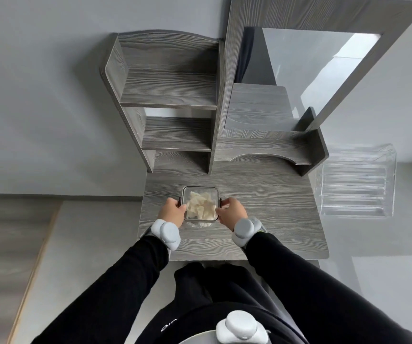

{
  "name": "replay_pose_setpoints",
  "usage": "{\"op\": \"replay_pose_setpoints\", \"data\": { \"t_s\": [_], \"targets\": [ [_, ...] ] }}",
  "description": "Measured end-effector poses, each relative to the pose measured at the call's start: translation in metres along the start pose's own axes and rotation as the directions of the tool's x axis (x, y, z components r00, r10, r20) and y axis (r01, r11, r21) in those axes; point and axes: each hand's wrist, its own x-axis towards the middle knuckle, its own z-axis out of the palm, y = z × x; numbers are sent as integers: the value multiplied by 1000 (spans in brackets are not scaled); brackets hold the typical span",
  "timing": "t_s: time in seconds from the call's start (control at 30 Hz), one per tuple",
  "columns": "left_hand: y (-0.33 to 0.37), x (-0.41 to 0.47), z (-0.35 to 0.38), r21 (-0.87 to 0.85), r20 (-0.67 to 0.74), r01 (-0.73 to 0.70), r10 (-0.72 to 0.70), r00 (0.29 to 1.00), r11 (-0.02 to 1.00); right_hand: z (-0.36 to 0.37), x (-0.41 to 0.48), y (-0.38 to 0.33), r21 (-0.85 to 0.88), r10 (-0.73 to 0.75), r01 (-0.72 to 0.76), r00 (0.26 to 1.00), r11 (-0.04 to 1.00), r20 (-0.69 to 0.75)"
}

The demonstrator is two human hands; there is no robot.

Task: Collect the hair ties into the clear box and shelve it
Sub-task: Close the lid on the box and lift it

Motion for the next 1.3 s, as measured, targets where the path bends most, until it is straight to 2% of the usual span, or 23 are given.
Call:
{"op": "replay_pose_setpoints", "data": {
  "t_s": [0.13,0.27,0.37,0.47,0.6,0.73,0.93,1.07,1.17,1.3],
  "targets": [
    [22,-15,-17,-131,-160,-52,31,987,990,-9,-11,-28,44,-153,158,983,986,-96],
    [44,-23,-33,-326,-400,-195,52,915,925,-13,-28,-55,138,-297,327,934,935,-199],
    [57,-26,-48,-343,-538,-316,90,838,885,-16,-41,-74,210,-362,429,885,879,-295],
    [67,-26,-62,-353,-597,-383,109,794,853,-14,-46,-91,281,-385,482,859,830,-337],
    [78,-18,-81,-368,-601,-404,118,790,838,-15,-42,-115,306,-399,496,857,813,-328],
    [85,-7,-95,-350,-531,-359,133,837,865,-18,-37,-135,267,-413,496,856,826,-312],
    [94,14,-110,-420,-441,-286,81,894,862,-17,-26,-160,249,-434,481,873,841,-222],
    [100,26,-115,-528,-412,-232,-8,911,817,-13,-16,-172,258,-416,455,889,852,-192],
    [104,33,-114,-589,-427,-225,-63,902,777,-11,-7,-181,277,-408,447,893,850,-188],
    [112,32,-112,-671,-479,-218,-191,857,708,-8,1,-191,252,-419,465,882,848,-217]
  ]
}}
